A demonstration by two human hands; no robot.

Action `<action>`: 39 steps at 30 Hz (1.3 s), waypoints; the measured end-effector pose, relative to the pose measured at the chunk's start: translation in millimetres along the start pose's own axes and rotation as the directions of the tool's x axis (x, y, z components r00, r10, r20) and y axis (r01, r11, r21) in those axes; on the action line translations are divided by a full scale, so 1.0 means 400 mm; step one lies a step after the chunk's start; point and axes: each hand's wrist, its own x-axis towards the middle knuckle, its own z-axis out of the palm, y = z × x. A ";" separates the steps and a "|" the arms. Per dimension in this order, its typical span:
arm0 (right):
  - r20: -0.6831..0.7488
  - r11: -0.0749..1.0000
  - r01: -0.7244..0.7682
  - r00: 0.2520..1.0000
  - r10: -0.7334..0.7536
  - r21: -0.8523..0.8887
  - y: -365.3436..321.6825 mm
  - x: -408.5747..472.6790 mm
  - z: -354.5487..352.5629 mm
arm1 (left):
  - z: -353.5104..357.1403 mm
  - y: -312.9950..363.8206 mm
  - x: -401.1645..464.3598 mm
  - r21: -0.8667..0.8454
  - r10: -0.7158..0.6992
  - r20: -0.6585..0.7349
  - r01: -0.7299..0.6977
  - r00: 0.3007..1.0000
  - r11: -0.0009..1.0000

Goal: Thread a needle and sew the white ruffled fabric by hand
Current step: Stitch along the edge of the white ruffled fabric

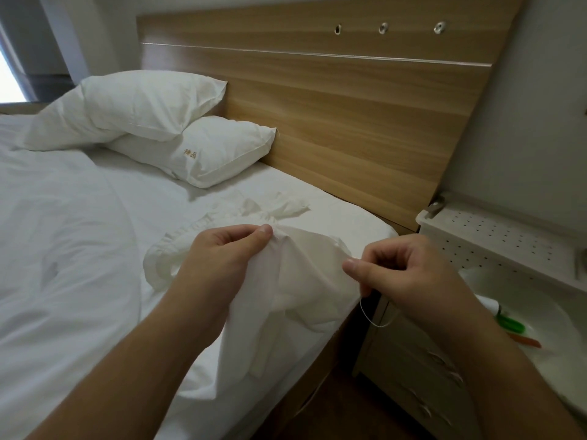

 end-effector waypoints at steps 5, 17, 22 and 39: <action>-0.221 1.000 -0.001 0.975 -0.003 -0.017 0.009 0.005 0.006 | -0.005 0.001 -0.003 0.078 0.031 0.058 -0.036 0.998 0.996; -0.054 0.982 0.006 0.999 0.004 0.188 -0.001 0.021 0.077 | -0.009 0.024 -0.027 0.383 0.110 0.429 -0.291 0.896 0.877; -0.092 0.992 -0.009 0.996 0.021 0.123 0.004 0.022 0.074 | -0.013 0.022 -0.020 0.419 0.133 0.434 -0.330 0.891 0.846; -0.214 0.978 0.192 0.955 -0.205 -0.080 -0.018 -0.004 0.118 | -0.007 0.026 -0.031 0.351 0.205 0.447 -0.381 0.871 0.855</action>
